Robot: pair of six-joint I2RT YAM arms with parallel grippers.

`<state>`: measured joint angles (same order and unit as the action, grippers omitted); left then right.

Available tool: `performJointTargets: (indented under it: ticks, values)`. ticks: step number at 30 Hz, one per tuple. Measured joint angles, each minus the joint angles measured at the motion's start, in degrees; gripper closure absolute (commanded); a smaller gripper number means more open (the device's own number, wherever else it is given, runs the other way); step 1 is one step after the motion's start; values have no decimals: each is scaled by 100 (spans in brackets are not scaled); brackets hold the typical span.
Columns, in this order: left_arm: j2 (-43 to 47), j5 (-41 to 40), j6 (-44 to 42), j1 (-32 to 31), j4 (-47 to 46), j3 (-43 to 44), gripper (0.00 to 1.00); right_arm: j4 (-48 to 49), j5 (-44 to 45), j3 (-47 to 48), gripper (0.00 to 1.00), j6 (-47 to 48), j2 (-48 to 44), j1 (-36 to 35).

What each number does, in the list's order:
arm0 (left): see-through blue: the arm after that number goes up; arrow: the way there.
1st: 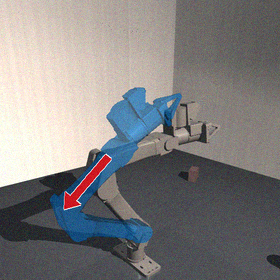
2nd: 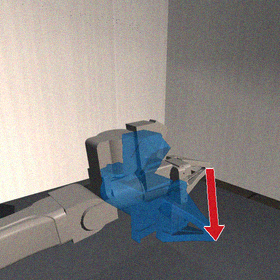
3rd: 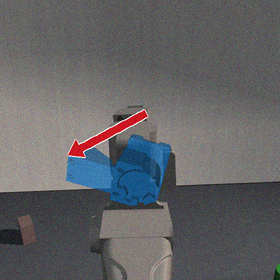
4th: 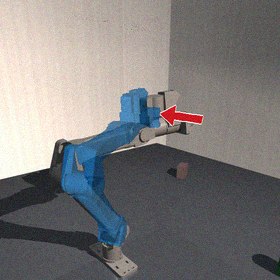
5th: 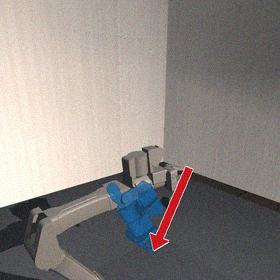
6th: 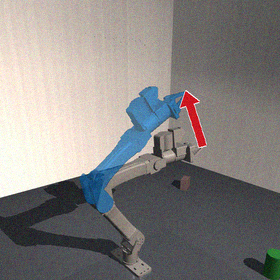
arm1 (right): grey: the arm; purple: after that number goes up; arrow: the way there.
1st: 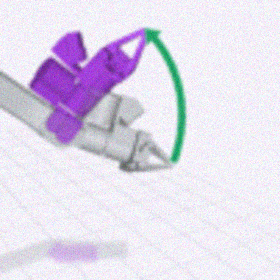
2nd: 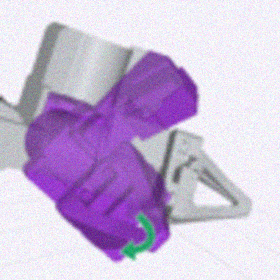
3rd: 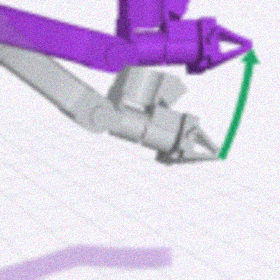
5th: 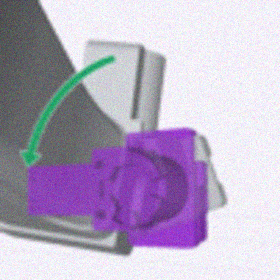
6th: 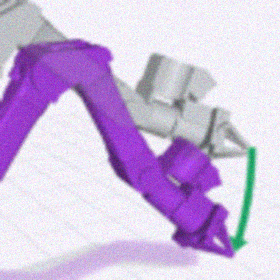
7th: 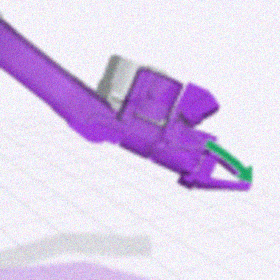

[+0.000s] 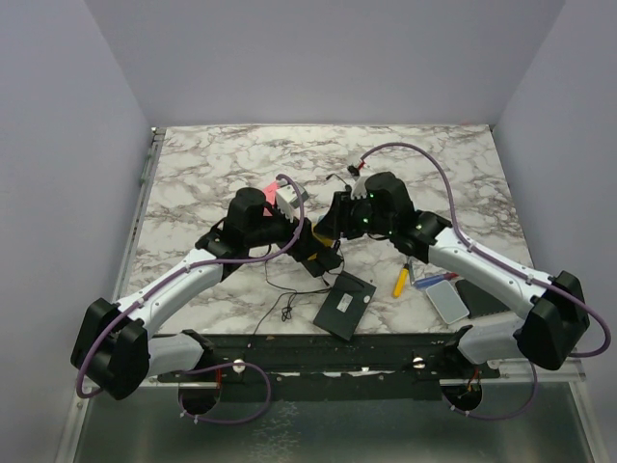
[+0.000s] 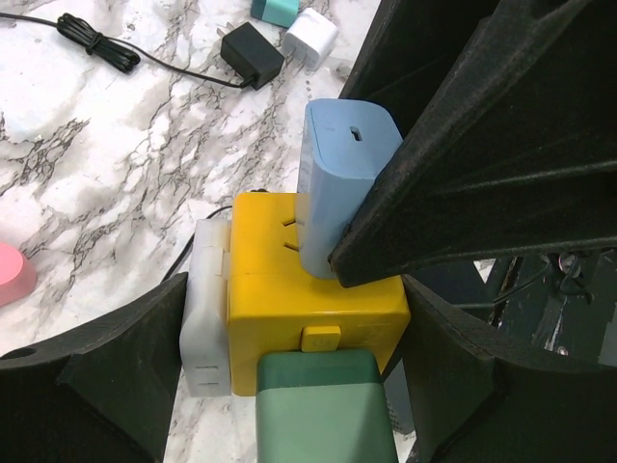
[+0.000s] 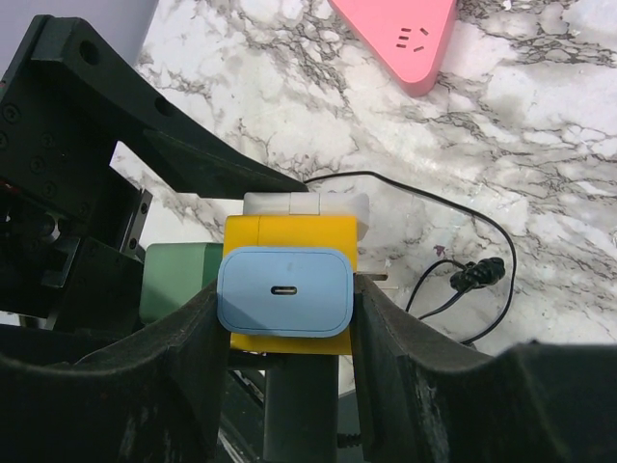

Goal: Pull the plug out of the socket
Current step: Remove the plug from the socket.

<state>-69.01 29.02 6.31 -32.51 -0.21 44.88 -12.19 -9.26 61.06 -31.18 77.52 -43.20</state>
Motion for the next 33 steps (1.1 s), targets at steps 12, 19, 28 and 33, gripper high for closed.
performJointTargets:
  ticks: [12,19,28,33]
  values:
    - [-2,-4,-15,-24,-173,42,99,474,-1572,-350,100,-691,-2,793]
    - [-9,-4,-20,-24,-221,44,100,723,-1906,-501,100,-951,7,946]
    - [-44,-42,-17,-24,-234,44,100,765,-1851,-531,100,-977,22,953]
    - [-90,-122,0,-24,-271,44,100,754,-1606,-531,100,-981,20,892]
